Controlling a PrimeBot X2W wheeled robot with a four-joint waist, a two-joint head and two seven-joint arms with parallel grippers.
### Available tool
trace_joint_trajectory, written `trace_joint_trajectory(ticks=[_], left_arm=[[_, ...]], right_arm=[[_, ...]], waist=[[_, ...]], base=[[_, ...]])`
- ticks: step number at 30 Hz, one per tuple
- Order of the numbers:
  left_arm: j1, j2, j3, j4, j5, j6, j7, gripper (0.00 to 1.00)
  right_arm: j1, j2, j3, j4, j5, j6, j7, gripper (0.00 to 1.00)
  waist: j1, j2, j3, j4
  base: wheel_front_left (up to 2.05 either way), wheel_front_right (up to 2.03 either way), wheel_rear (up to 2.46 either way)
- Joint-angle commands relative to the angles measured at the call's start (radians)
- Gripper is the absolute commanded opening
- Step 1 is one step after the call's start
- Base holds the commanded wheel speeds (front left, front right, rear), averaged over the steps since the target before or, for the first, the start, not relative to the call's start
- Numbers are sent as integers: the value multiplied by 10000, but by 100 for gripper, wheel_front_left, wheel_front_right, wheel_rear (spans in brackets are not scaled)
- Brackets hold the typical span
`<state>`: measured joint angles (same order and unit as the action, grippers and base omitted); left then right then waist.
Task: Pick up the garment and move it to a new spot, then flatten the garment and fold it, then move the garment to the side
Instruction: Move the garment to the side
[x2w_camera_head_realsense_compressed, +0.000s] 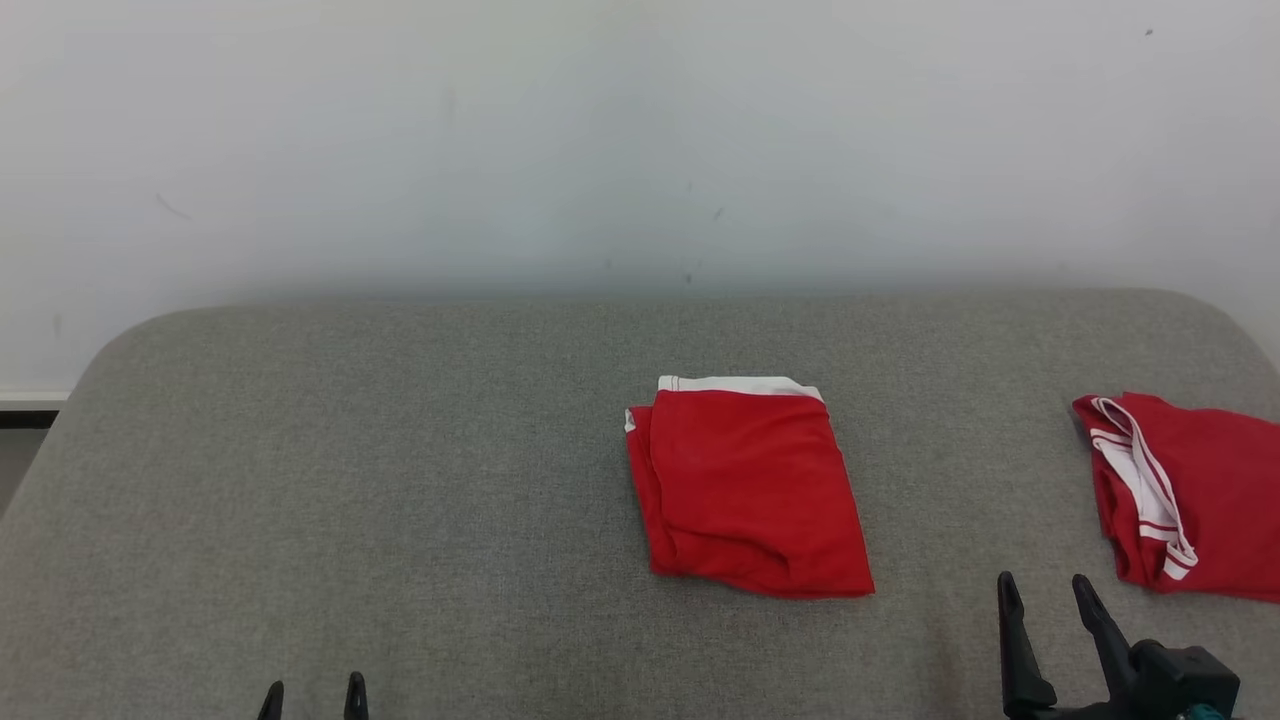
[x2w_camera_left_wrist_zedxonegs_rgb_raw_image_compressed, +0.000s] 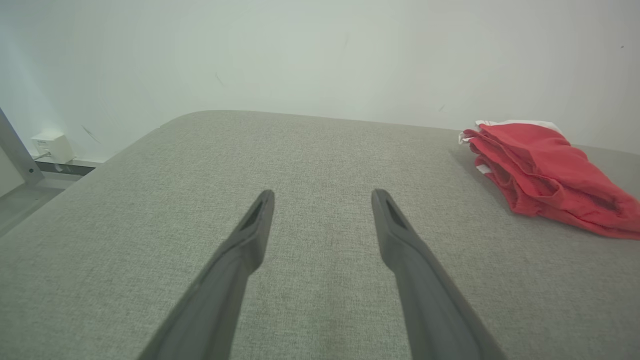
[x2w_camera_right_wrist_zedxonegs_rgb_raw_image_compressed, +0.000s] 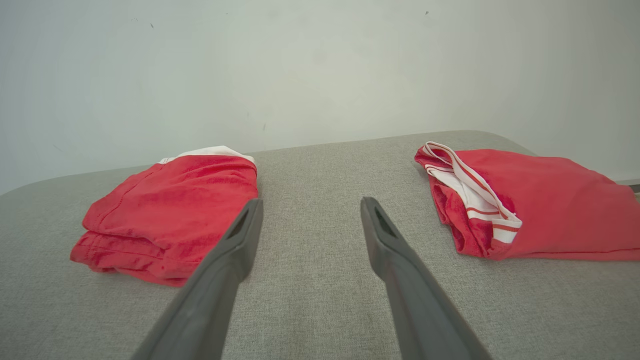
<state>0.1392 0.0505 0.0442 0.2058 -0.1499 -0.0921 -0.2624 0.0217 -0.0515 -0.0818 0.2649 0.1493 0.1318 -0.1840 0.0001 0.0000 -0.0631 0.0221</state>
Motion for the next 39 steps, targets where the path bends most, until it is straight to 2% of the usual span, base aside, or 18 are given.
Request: trace_joint_trajectory(ticks=[1, 8, 13, 15, 19, 22, 25, 32, 39], left_arm=[[47, -4, -25, -34, 95, 40, -28, 100], [29, -4, -107, -43, 64, 98, -28, 100], [-22, -6, -165, -99, 9, 129, -28, 100], [-30, -6, -194, -124, -26, 139, -28, 100], [-131, -6, -298, -124, -60, 129, -28, 100], [-254, -4, -420, -58, -94, 93, -28, 100], [-495, -4, -622, -59, -163, 110, -28, 100], [-904, -5, -1019, 46, -397, 183, -28, 100], [-1126, -5, -1225, 77, -595, 208, -28, 100]], right_arm=[[-40, 19, -15, -3, -7, -28, 35, 100], [-174, 19, 101, 52, 22, -28, 85, 100], [-730, -210, 575, 80, 155, -28, 893, 100], [-1214, -411, 859, 317, 436, -28, 1765, 100], [-2639, -636, 1304, 1179, 1354, -26, 4518, 100], [-3651, -604, 1002, 1921, 1647, -28, 5869, 100], [-4595, -603, 540, 2667, 1442, -28, 6798, 100], [-5781, -446, -541, 4003, 921, -28, 7483, 100], [-6150, -462, -813, 4695, 369, -28, 7478, 100]], waist=[[-1, 0, 15, 6], [-1, 0, 71, -6], [-1, 0, 137, 13], [-1, 0, 192, 17], [-1, 0, 409, 136], [-1, 0, 598, 394], [-1, 0, 966, 763], [-1, 0, 1749, 1688], [-1, 0, 2243, 2098]], base=[[0, 0, 0], [0, 0, 0], [0, 0, 0], [0, 0, 0], [0, 0, 0], [0, 0, 0], [0, 0, 0], [0, 0, 0], [0, 0, 0]])
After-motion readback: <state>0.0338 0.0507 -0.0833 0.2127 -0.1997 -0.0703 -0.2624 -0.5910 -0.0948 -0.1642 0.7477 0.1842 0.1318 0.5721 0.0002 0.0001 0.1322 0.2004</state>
